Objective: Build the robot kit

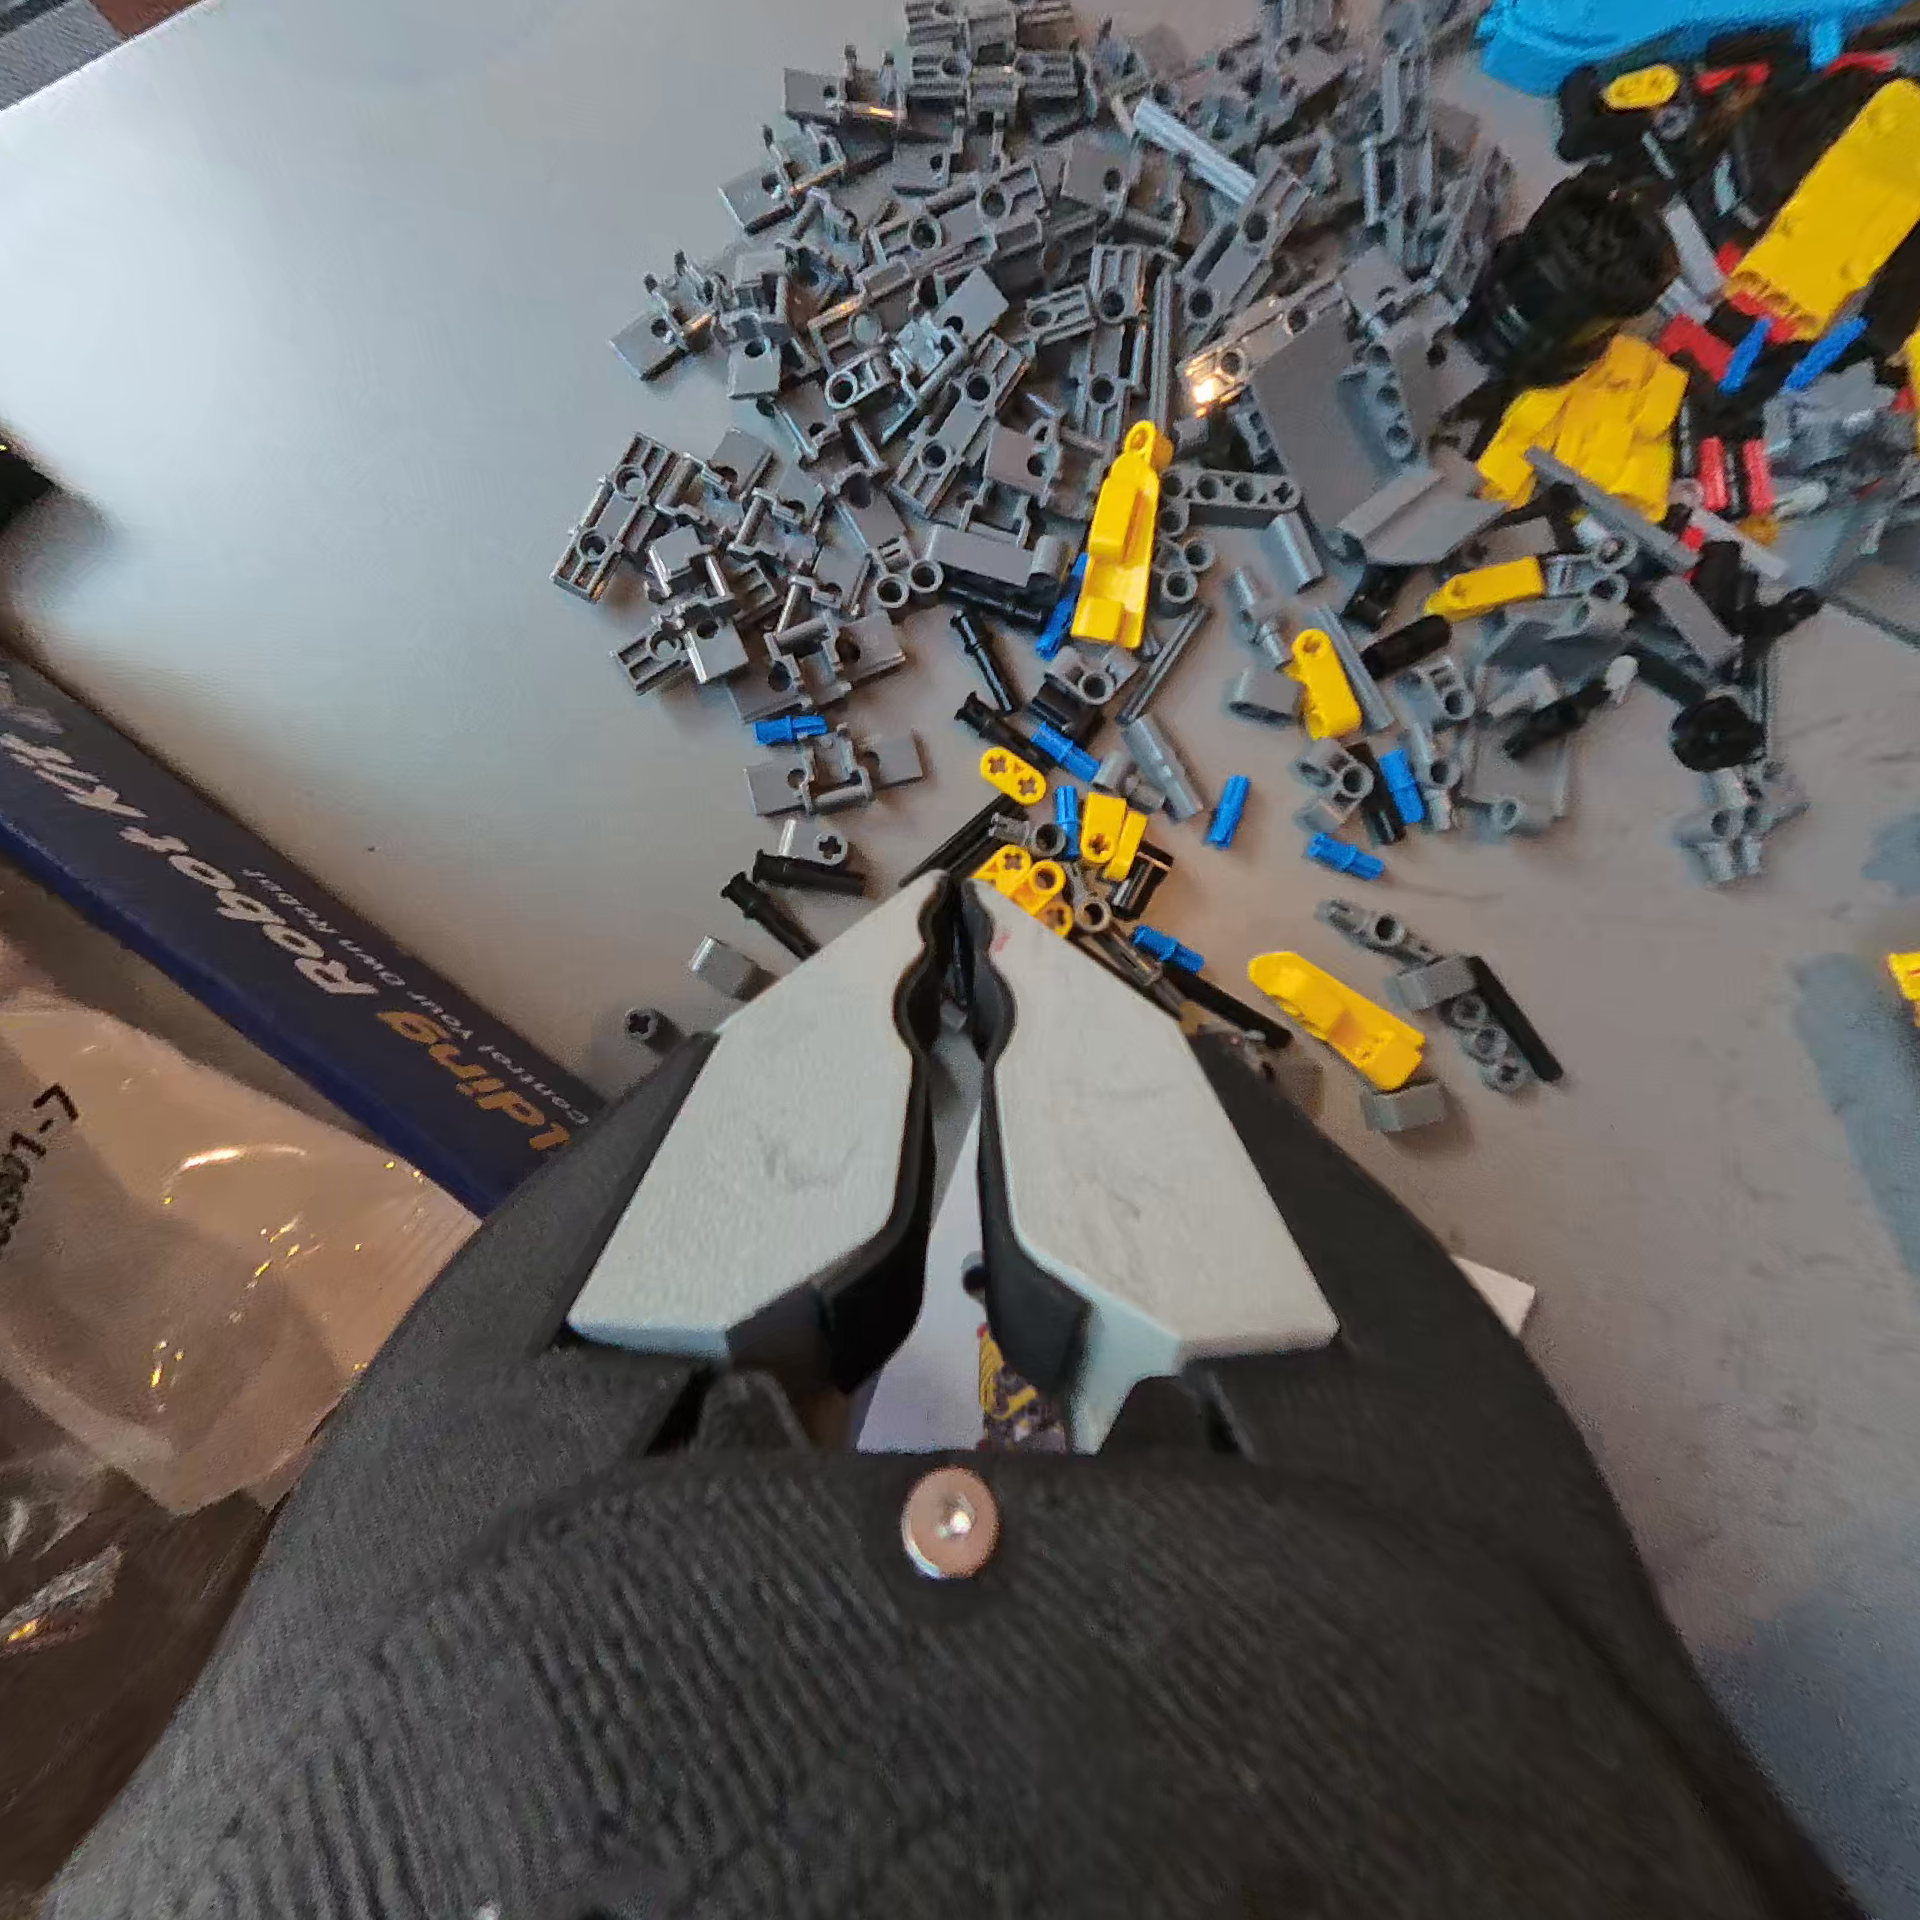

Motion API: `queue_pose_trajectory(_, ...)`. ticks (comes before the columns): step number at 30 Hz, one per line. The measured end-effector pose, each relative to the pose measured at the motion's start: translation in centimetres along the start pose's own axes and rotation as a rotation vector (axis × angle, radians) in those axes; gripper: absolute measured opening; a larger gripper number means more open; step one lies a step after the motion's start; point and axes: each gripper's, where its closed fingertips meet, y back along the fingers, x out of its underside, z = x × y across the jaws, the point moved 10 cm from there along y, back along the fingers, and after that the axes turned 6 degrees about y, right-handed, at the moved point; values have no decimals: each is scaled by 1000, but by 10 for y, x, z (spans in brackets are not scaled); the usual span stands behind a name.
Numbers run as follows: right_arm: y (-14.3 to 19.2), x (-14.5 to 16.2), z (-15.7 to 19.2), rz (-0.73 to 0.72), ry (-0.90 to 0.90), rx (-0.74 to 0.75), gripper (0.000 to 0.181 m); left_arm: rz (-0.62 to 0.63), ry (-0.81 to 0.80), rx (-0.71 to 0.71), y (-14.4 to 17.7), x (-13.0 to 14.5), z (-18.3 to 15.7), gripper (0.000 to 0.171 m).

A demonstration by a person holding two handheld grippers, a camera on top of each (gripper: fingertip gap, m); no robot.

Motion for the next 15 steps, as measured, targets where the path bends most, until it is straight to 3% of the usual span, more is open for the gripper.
queue_pose_trajectory(6,0,0,1,6,7,-1,53,100,-21,14,-8,8,-2,0)
queue_pose_trajectory(15,1,-1,0,0,8,1,53,114,-19,6,-12,9,0,0)
